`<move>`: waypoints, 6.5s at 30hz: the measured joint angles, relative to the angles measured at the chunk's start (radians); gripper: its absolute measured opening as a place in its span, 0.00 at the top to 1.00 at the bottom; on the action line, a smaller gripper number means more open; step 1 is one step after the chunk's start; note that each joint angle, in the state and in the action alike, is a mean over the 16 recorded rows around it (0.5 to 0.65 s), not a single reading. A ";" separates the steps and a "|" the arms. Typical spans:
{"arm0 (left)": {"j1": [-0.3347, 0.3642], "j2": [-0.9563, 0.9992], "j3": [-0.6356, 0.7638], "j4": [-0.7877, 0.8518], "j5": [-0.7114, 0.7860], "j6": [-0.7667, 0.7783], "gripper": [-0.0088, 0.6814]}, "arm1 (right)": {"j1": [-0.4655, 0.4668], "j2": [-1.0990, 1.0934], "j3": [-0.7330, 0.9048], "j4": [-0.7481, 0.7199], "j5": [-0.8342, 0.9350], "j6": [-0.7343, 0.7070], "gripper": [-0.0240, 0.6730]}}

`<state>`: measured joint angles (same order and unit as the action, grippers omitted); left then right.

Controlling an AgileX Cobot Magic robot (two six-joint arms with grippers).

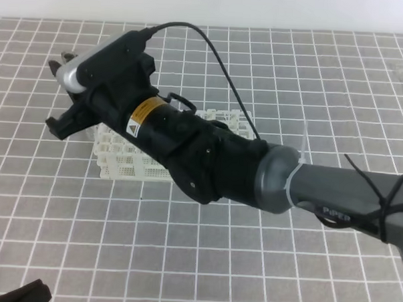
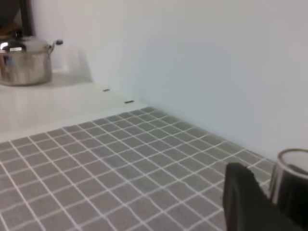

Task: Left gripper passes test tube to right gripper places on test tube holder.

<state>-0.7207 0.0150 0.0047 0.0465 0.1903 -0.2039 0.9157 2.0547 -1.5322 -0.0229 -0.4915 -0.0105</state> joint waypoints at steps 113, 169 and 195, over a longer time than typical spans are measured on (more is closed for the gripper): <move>0.000 0.000 -0.001 0.000 0.003 0.000 0.99 | -0.059 0.117 -0.074 -0.101 0.021 0.163 0.54; 0.000 0.002 0.000 0.000 0.002 0.001 0.99 | -0.478 -1.349 1.239 -0.182 0.399 0.215 0.98; 0.000 0.002 0.002 0.000 0.001 0.001 0.99 | -0.826 -2.071 1.535 -0.160 0.537 0.319 0.98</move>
<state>-0.7207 0.0170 0.0063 0.0468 0.1911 -0.2030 0.0894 -0.0167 0.0023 -0.1829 0.0456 0.3086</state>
